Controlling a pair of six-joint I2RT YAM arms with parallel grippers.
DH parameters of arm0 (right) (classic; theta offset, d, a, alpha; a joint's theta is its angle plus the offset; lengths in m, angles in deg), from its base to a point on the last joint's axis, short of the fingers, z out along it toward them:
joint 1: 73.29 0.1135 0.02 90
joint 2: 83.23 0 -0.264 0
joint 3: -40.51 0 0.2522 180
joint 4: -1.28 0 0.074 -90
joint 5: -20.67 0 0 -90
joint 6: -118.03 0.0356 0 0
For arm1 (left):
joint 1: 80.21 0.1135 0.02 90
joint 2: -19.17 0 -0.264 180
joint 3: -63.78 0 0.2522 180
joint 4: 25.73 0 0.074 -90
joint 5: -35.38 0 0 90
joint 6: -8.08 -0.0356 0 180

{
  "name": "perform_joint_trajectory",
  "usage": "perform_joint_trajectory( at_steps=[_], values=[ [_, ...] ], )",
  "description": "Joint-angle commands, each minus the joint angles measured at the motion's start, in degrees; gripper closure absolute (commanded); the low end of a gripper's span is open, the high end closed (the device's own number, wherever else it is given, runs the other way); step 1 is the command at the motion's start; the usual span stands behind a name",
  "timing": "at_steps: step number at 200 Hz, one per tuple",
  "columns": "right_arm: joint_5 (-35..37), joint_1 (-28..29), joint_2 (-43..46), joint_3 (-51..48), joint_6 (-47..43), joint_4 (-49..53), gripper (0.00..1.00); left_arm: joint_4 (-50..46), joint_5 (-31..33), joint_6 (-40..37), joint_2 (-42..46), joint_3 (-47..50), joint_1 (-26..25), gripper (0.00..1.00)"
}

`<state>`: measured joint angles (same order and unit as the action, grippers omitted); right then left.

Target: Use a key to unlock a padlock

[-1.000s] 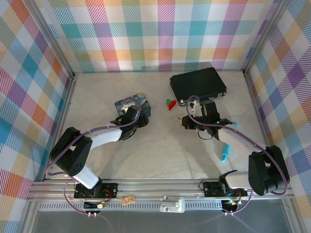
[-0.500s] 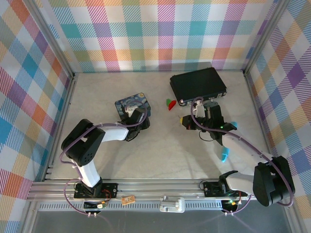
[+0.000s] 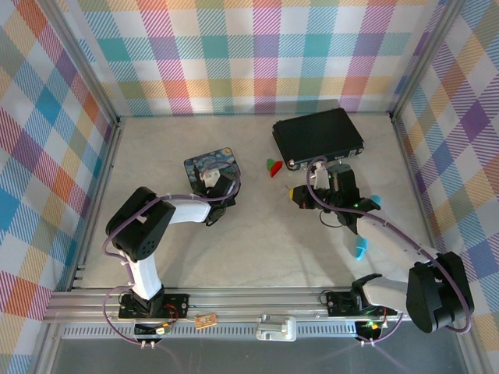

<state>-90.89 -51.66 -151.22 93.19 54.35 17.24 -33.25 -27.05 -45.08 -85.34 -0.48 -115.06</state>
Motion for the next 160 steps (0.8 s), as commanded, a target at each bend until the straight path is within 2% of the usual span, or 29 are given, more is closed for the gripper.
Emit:
perform_joint_trajectory(
  at_steps=[1, 45, 55, 77, 107, 127, 160],
  values=[
    [-0.94, 0.17, -0.52, 0.30, -0.63, -1.91, 1.00, 3.69, -0.87, -1.04, -2.10, -1.02, -0.04, 0.59],
    [-1.89, 0.17, -3.08, -0.07, -0.67, -6.24, 1.00, 5.47, -5.11, -3.57, -2.03, -0.80, 0.27, 0.64],
    [-2.42, 0.16, -4.35, -0.31, -0.25, -8.11, 1.00, 4.92, -5.88, -4.54, -1.76, -1.11, 0.22, 0.60],
    [-4.05, 0.17, -7.51, 0.21, 1.01, -10.91, 1.00, 5.58, -9.49, -7.12, -0.59, -0.28, 0.87, 0.44],
    [-6.20, 0.26, -9.86, 0.91, 1.41, -12.11, 1.00, 13.45, -18.31, -9.70, 1.56, 4.87, 3.23, 0.37],
    [-6.13, 0.41, -10.24, 0.95, 1.36, -12.15, 1.00, 17.99, -23.37, -10.86, 0.80, 6.79, 4.87, 0.39],
    [-5.63, 0.61, -10.91, 1.07, 1.51, -12.57, 1.00, 21.74, -29.31, -11.74, -1.95, 6.82, 7.54, 0.49]
  ],
)
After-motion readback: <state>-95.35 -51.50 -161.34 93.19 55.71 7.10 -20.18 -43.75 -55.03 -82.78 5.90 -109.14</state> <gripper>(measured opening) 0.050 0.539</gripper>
